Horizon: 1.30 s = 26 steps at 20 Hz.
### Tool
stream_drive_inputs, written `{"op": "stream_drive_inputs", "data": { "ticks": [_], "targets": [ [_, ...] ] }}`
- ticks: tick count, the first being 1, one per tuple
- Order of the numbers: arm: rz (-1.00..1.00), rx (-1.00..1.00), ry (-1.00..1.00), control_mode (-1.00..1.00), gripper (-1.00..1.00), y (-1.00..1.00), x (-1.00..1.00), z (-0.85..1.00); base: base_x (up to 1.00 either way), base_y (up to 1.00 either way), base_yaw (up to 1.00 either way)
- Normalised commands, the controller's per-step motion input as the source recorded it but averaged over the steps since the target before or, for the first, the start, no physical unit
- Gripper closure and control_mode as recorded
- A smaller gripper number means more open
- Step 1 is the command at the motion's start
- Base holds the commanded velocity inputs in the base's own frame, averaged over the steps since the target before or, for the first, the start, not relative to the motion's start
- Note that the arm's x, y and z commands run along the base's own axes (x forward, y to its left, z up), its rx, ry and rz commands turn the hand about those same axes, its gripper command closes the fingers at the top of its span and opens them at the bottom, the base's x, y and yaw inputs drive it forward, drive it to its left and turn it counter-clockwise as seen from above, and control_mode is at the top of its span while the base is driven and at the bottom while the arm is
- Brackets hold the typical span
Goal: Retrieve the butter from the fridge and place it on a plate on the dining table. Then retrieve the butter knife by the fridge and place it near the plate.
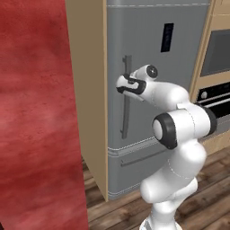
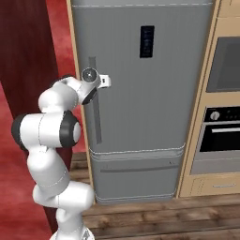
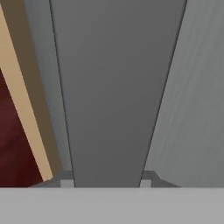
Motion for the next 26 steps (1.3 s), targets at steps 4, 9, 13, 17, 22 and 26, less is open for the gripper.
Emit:
{"op": "stream_drive_inputs", "data": {
  "ticks": [4, 9, 13, 17, 22, 26],
  "targets": [
    [0.0, 0.01, 0.02, -1.0, 1.0, -0.3, -0.57, 0.26, 0.0, 0.0, 0.0],
    [0.0, 0.13, 0.06, -1.0, 1.0, -0.67, -0.92, 0.32, 0.0, 0.0, 0.0],
    [0.0, 0.18, 0.18, -1.0, 1.0, -0.74, -1.0, 0.27, 0.0, 0.0, 0.0],
    [0.0, 0.16, 0.13, -1.0, 1.0, -0.8, -1.0, 0.43, 0.0, 0.0, 0.0],
    [0.01, 0.14, 0.0, -1.0, 1.0, -0.79, -1.0, 0.38, 0.0, 0.0, 0.0],
    [0.05, 0.13, -0.02, -1.0, 1.0, -0.85, -1.0, 0.35, 0.0, 0.0, 0.0]
  ]
}}
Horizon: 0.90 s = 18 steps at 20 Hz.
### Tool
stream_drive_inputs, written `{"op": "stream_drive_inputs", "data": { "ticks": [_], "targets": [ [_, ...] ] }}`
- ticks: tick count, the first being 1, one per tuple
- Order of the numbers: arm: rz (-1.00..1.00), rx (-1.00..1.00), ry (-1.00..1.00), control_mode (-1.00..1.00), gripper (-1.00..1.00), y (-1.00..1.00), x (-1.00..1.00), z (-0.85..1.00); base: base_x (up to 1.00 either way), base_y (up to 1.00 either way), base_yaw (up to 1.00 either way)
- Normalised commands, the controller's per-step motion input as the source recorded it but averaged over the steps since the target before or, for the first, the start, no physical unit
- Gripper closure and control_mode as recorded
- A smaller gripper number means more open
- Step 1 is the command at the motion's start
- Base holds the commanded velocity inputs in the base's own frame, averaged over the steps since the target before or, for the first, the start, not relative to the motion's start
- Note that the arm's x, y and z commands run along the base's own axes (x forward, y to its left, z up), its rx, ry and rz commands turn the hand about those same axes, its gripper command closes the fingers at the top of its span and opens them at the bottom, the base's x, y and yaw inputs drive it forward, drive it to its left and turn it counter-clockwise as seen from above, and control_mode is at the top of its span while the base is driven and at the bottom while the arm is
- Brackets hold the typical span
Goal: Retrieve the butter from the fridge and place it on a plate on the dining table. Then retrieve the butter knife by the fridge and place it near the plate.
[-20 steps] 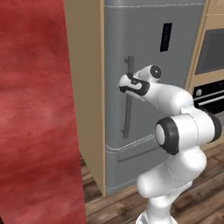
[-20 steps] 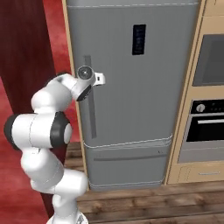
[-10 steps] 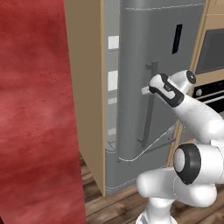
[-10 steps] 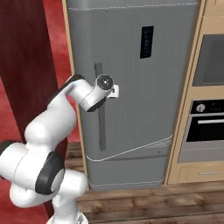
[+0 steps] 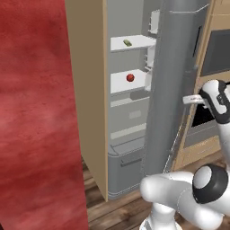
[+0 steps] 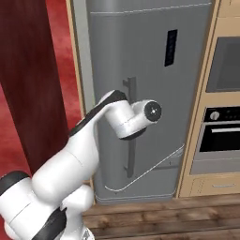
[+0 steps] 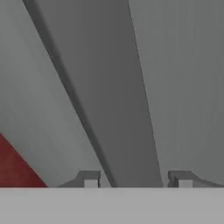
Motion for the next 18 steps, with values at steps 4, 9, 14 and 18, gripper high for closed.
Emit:
{"op": "stream_drive_inputs", "data": {
  "ticks": [4, 9, 14, 18],
  "targets": [
    [0.07, 0.18, -0.03, -1.0, 1.0, -0.99, -0.96, 0.37, 0.0, 0.0, 0.0],
    [0.02, 0.09, 0.0, -1.0, 1.0, -0.84, -0.64, 0.39, 0.0, 0.0, 0.0],
    [0.0, 0.0, 0.0, -1.0, 1.0, 0.0, -0.04, 0.0, 0.0, 0.0, 0.0],
    [0.0, 0.0, 0.0, -1.0, -1.0, -0.17, 0.0, 0.0, 0.0, 0.0, 0.0]
  ]
}}
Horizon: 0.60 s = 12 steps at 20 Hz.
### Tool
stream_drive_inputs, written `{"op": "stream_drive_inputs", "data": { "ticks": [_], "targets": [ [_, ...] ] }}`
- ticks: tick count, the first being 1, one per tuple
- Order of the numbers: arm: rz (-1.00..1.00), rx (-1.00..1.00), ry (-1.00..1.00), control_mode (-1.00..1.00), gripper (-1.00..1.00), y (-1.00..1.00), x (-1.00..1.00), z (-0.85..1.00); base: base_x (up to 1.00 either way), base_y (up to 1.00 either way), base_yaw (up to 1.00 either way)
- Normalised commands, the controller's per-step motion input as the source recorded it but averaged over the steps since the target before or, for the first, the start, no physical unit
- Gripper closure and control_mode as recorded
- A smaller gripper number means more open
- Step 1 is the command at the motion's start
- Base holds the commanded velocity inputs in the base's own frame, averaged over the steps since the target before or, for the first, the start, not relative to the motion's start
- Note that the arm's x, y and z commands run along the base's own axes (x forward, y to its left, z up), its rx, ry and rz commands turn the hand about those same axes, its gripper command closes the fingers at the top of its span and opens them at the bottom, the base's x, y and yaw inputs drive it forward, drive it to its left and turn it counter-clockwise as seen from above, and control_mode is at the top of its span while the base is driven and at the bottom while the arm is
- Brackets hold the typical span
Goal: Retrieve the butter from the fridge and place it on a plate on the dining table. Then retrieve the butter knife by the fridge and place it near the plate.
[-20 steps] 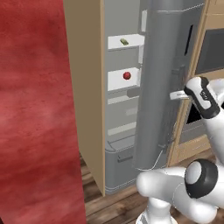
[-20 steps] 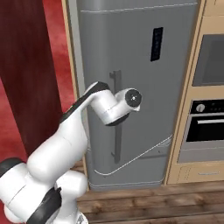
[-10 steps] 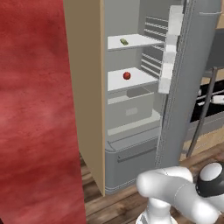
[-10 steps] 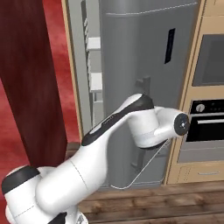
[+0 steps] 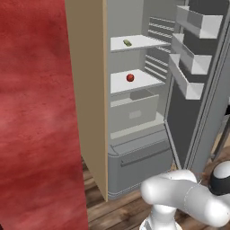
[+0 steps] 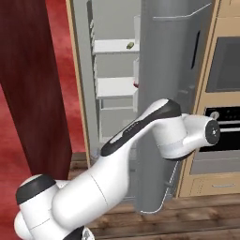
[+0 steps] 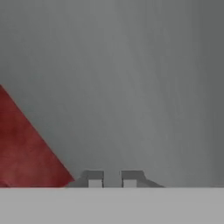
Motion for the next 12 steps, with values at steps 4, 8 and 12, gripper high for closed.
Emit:
{"op": "stream_drive_inputs", "data": {
  "ticks": [4, 8, 12],
  "targets": [
    [-0.05, 0.01, 0.0, -1.0, -1.0, -0.23, -0.29, 0.03, 0.0, 0.0, 0.0],
    [-0.2, 0.0, 0.01, -1.0, -1.0, -0.3, -0.81, 0.21, 0.0, 0.0, 0.0],
    [-0.4, -0.03, 0.05, -1.0, -1.0, -0.01, -0.8, 0.12, 0.0, 0.0, 0.0]
  ]
}}
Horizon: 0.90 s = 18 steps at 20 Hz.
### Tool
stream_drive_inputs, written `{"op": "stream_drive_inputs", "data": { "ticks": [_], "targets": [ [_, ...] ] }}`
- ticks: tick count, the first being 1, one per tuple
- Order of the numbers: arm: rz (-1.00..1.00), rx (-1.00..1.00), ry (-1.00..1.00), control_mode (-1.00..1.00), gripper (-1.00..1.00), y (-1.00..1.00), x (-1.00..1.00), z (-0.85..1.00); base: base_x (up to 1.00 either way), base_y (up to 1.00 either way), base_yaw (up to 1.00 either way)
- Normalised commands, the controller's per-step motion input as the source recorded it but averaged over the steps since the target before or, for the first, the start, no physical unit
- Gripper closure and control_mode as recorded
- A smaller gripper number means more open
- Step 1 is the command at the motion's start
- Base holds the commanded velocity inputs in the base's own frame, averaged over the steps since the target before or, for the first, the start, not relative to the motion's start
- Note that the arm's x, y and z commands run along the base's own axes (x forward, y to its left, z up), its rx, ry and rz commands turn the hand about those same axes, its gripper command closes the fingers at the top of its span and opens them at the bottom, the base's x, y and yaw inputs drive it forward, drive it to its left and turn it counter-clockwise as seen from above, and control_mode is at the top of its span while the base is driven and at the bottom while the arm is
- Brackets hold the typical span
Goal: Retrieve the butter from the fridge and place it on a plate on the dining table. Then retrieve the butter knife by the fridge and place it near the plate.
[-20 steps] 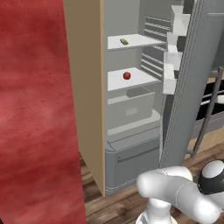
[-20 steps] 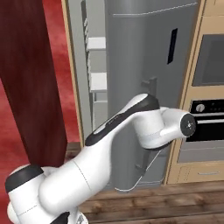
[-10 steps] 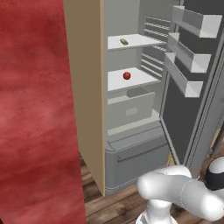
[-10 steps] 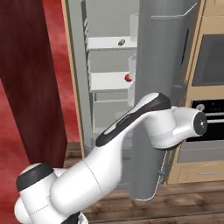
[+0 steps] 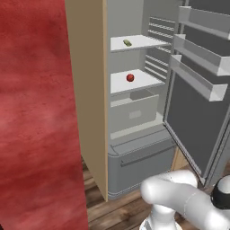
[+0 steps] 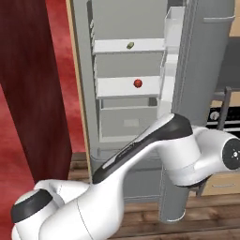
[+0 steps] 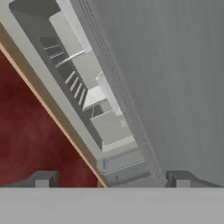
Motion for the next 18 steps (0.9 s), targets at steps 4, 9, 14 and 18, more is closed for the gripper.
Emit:
{"op": "stream_drive_inputs", "data": {
  "ticks": [4, 9, 14, 18],
  "targets": [
    [-0.45, -0.15, 0.15, -1.0, -1.0, 0.33, -0.11, 0.0, 0.0, 0.0, 0.0],
    [-0.45, -0.18, 0.15, -1.0, -1.0, 0.2, 0.11, -0.03, 0.0, 0.0, 0.0],
    [-0.47, -0.17, 0.28, -1.0, -1.0, 0.54, 0.33, -0.24, 0.0, 0.0, 0.0],
    [-0.25, -0.06, 0.34, -1.0, -1.0, 0.96, 0.58, -0.28, 0.0, 0.0, 0.0]
  ]
}}
